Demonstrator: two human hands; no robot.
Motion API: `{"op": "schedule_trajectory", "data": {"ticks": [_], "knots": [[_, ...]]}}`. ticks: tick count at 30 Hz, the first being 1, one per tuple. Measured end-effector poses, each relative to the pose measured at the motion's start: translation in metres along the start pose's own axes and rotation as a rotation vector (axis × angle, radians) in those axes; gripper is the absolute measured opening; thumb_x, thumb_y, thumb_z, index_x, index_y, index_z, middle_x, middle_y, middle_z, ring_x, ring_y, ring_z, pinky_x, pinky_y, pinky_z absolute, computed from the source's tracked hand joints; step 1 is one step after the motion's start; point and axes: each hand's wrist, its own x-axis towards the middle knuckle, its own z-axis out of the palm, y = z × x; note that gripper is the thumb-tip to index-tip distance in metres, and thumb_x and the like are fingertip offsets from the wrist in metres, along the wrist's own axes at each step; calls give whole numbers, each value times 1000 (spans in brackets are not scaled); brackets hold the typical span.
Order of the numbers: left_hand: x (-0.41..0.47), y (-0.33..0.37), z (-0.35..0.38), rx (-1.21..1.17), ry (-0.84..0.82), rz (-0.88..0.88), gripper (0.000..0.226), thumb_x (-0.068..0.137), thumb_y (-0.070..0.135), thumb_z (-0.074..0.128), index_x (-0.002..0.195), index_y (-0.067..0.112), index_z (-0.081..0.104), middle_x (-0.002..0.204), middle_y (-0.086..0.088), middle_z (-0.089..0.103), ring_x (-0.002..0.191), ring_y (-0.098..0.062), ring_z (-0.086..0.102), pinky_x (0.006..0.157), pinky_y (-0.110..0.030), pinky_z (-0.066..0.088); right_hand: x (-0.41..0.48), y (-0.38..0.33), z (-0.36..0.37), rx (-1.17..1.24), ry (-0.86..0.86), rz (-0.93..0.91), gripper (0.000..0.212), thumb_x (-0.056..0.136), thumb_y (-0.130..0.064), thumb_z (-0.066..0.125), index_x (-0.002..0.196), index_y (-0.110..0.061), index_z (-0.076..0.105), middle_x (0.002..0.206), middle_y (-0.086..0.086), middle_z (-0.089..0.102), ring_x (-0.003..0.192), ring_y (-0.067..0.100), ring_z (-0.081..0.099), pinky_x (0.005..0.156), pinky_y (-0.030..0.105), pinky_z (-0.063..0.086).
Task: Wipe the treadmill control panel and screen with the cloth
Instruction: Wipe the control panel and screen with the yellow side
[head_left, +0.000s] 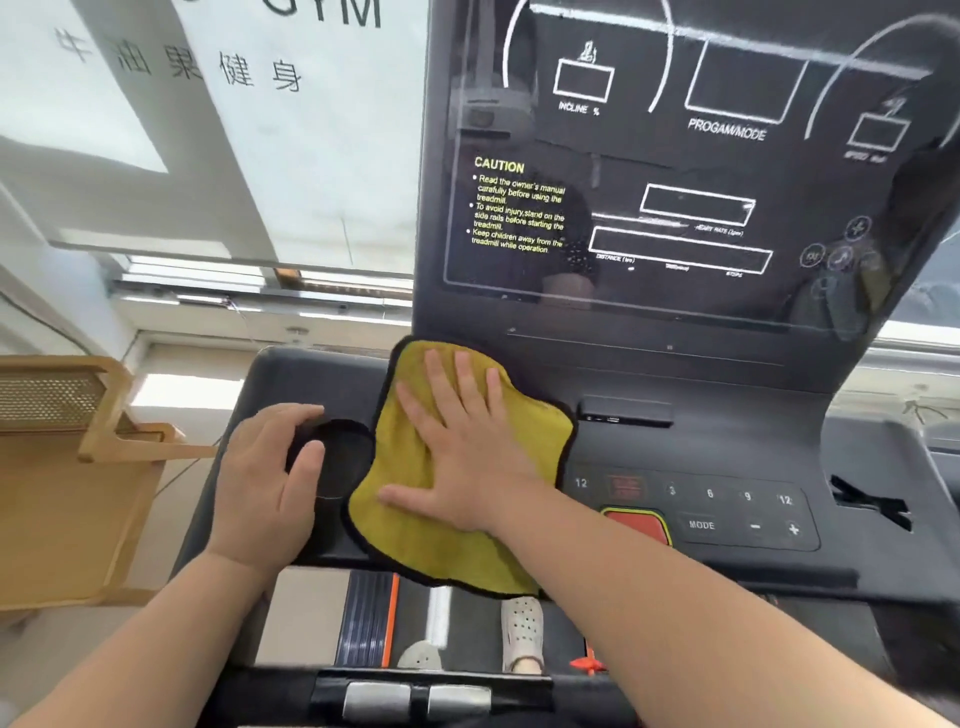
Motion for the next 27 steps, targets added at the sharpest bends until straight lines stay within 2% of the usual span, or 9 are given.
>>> {"op": "schedule_trajectory", "data": {"ticks": [4,8,10,14,16,18,19,23,27], "knots": [[16,16,3,-75,61,14,46,93,35,39,127,11,58,118,3,58,108,-25,54,94,-49,44,28,13,-16,-152,117,-78,100,92,-84,24,165,-24,-9,166,2,-31,152,27,-35,121,51,-26],[41,40,13,-111,95,72,45,93,36,40,128,12,57,119,4,56,110,-23,53,97,-50,44,52,20,-44,-166,310,77,97,97,-71,33,159,-16,-18,156,13,-45,149,36,-34,121,53,-26],[54,55,16,-91,107,98,48,94,38,38,130,12,56,122,4,56,113,-23,52,100,-46,42,50,20,-45,-99,362,163,102,96,-71,36,158,-12,-20,158,19,-41,152,40,-30,122,55,-22],[82,83,19,-135,67,54,54,97,45,31,137,16,51,132,-3,56,123,-26,51,107,-54,39,31,27,-30,14,398,364,116,90,-78,40,158,-6,-21,163,27,-29,154,46,-23,125,59,-13],[97,95,19,-224,54,30,57,96,50,29,142,21,48,138,3,52,128,-16,48,113,-48,36,28,36,-37,121,479,491,117,89,-82,35,159,-7,-21,164,26,-26,154,46,-22,125,59,-10],[110,105,20,-314,18,-12,61,93,57,28,145,30,45,145,11,47,130,8,41,117,-31,31,34,54,-56,193,553,549,112,92,-82,28,160,-8,-20,164,28,-24,154,46,-23,124,61,-9],[116,109,20,-357,-12,-30,63,92,60,27,146,33,44,147,15,45,131,15,37,118,-26,29,39,66,-69,192,595,556,109,93,-81,26,161,-8,-15,165,30,-21,154,47,-22,124,63,-8],[129,116,22,-507,-88,-35,61,92,65,26,147,43,43,147,22,47,138,-4,42,117,-45,34,67,116,-136,-4,696,446,101,93,-81,29,165,-16,-1,169,29,-9,154,51,-12,121,72,-6],[134,110,18,-554,-175,-44,57,96,59,24,149,44,38,148,20,45,135,-2,44,113,-46,40,99,138,-211,-295,691,269,104,88,-88,28,166,-24,4,170,26,-3,154,55,-5,116,79,-3]]}}
